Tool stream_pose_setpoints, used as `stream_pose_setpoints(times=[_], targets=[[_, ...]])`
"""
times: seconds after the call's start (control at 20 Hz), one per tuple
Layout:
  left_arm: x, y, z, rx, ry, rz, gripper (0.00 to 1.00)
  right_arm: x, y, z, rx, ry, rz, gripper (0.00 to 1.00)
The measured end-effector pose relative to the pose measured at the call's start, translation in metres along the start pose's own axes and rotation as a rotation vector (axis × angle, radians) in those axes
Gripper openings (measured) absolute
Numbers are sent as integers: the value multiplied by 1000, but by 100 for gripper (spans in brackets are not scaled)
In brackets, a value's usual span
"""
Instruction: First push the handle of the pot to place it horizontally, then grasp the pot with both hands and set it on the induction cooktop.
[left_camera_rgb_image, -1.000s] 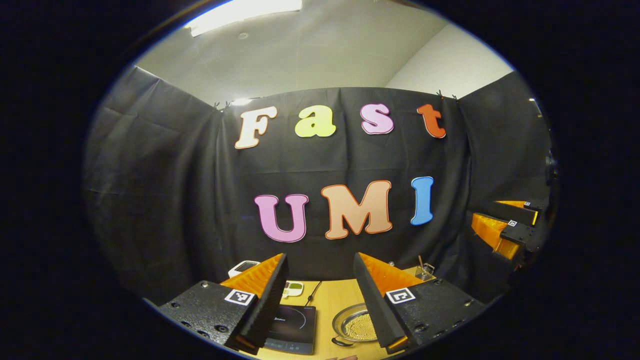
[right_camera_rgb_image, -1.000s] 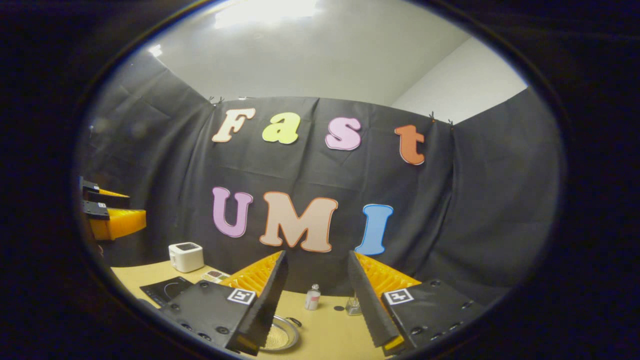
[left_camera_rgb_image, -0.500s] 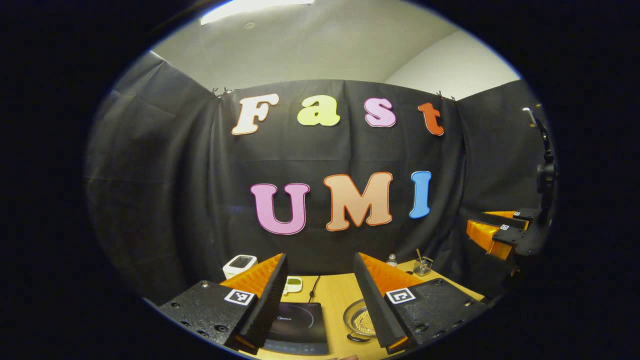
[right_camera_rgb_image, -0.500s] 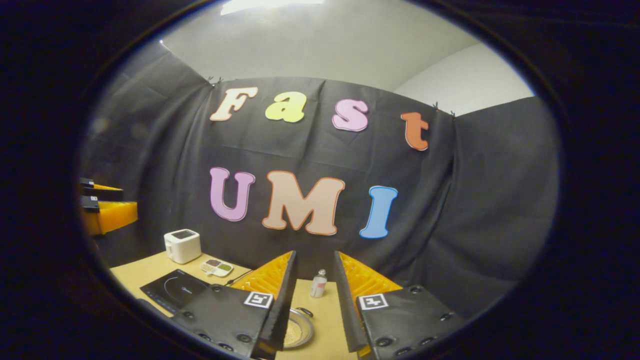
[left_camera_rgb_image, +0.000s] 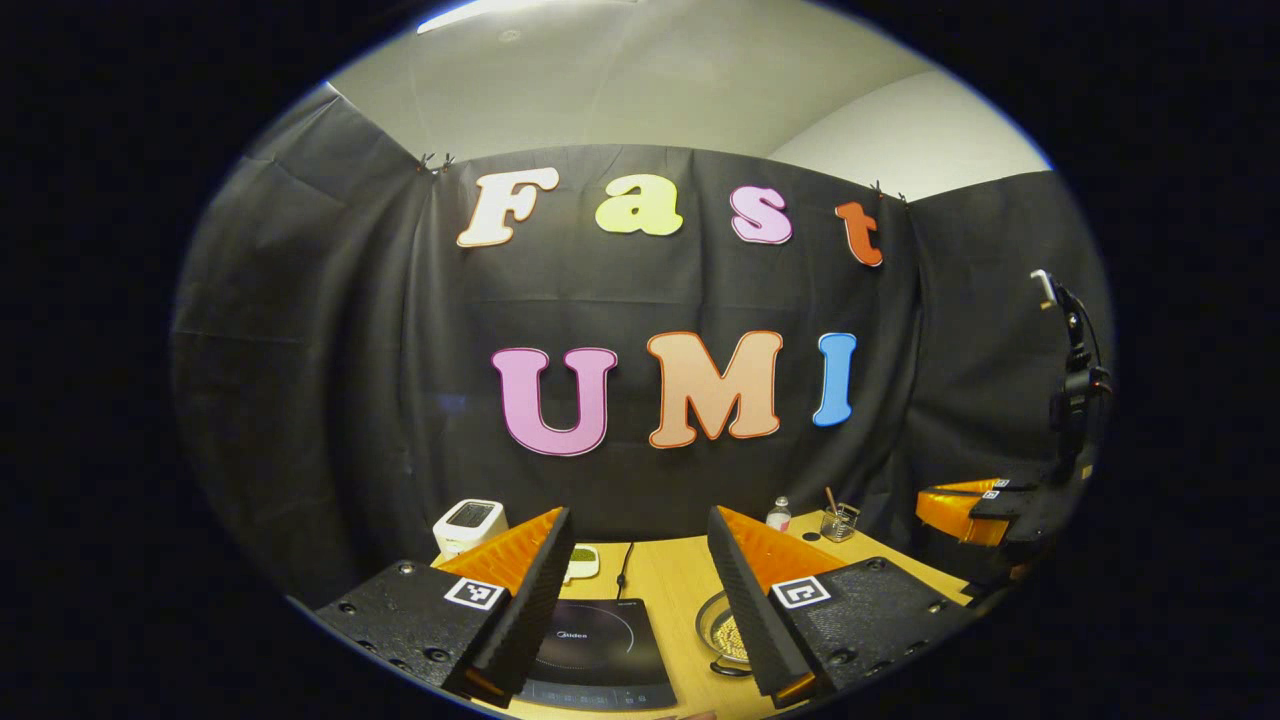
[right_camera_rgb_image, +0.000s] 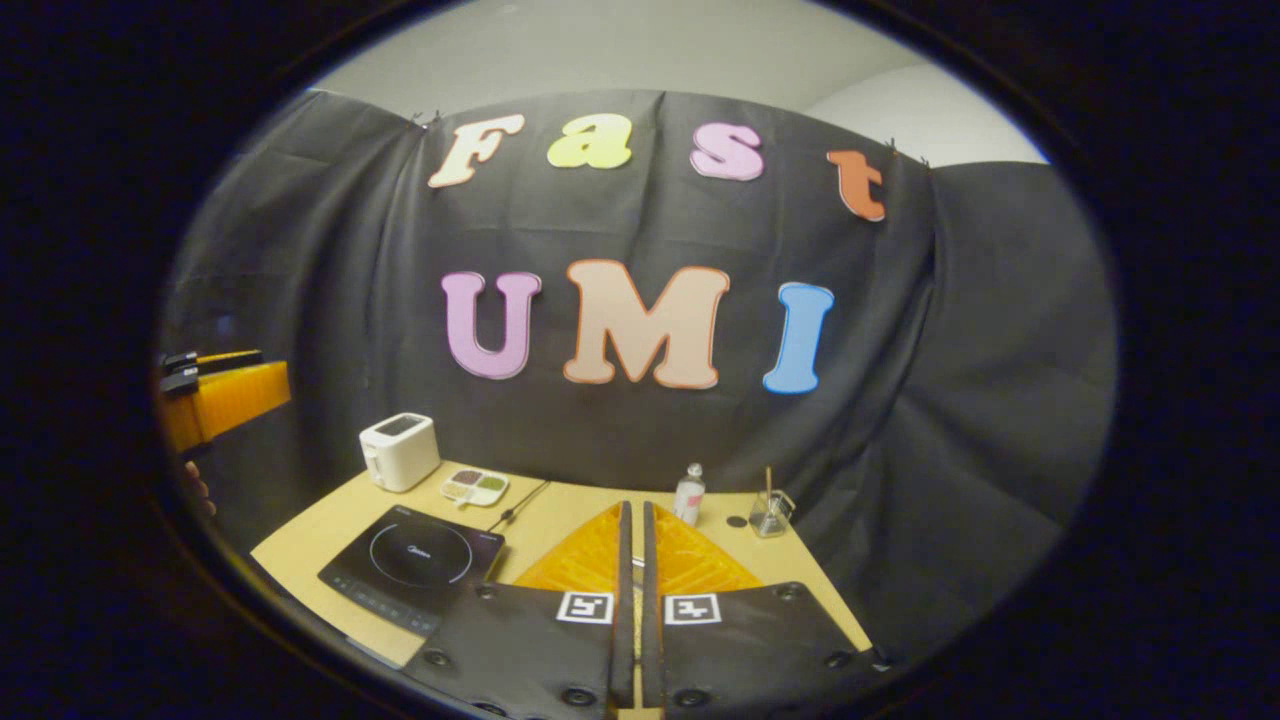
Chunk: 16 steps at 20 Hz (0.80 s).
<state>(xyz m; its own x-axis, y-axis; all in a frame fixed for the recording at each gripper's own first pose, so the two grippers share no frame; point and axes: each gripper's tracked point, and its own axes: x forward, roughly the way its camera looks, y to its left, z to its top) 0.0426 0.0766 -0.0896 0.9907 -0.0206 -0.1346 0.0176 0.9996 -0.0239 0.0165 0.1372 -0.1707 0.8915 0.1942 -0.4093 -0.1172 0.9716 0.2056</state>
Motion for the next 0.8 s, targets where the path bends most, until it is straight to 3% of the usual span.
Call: stream_pose_setpoints(times=[0.15, 0.5, 0.65, 0.8], targets=[[16, -4, -3, -5, 1, -5, 82, 16, -5, -18, 51, 55, 29, 0], [42, -2, -23, 14, 37, 19, 81, 39, -10, -101, 150, 226, 61, 2], [62, -2, -29, 16, 19, -37, 82, 41, 0, -140, 150, 312, 51, 0], [80, 4, -42, 20, 31, -115, 83, 47, 6, -179, 151, 394, -29, 2]])
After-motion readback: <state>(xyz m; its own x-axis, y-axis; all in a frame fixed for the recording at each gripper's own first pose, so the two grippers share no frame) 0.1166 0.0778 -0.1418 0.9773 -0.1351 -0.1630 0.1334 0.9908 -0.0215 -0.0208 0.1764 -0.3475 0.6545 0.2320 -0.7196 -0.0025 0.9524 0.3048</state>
